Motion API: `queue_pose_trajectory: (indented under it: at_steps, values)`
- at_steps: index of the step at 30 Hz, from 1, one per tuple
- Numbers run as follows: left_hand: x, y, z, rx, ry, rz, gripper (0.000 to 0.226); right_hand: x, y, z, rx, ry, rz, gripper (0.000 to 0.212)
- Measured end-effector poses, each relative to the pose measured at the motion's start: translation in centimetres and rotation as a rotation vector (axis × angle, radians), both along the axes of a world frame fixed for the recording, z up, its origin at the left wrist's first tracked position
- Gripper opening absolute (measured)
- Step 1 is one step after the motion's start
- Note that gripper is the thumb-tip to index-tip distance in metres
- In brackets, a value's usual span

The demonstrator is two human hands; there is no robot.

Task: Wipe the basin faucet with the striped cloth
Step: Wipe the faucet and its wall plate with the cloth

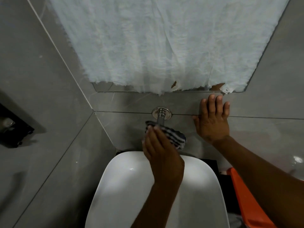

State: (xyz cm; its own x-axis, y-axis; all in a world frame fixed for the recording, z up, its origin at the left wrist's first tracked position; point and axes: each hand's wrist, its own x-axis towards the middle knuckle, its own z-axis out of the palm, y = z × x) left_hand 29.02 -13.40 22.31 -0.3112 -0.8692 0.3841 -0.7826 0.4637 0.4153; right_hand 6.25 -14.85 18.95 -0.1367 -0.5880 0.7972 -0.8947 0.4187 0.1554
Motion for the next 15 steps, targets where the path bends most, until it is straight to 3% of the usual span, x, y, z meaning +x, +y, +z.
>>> queue_pose_trajectory:
  at_steps: [3,6,9,12,13,15]
  values:
    - [-1.5,-3.1,2.5,-0.052,-0.251,-0.065,0.097,0.0,0.1,0.1,-0.012,0.003,0.000,0.089]
    - [-3.4,-6.7,5.0,0.181,-0.234,-0.067,0.071,0.2,0.2,0.2,-0.028,0.005,0.007,0.088]
    - [-3.1,-10.0,6.6,0.741,0.303,-0.213,0.029,0.2,0.1,0.1,-0.061,0.022,0.015,0.090]
    - [-0.4,-11.5,6.6,1.410,0.931,-0.169,0.031,0.2,0.1,0.0,-0.059,0.016,0.022,0.094]
    - [0.3,-11.6,6.4,1.543,1.038,-0.153,0.034,0.2,0.1,0.0,-0.060,0.015,0.020,0.093]
    - [0.5,-11.8,6.0,1.577,1.038,-0.187,0.035,0.1,0.1,-0.1,-0.061,0.009,0.024,0.092]
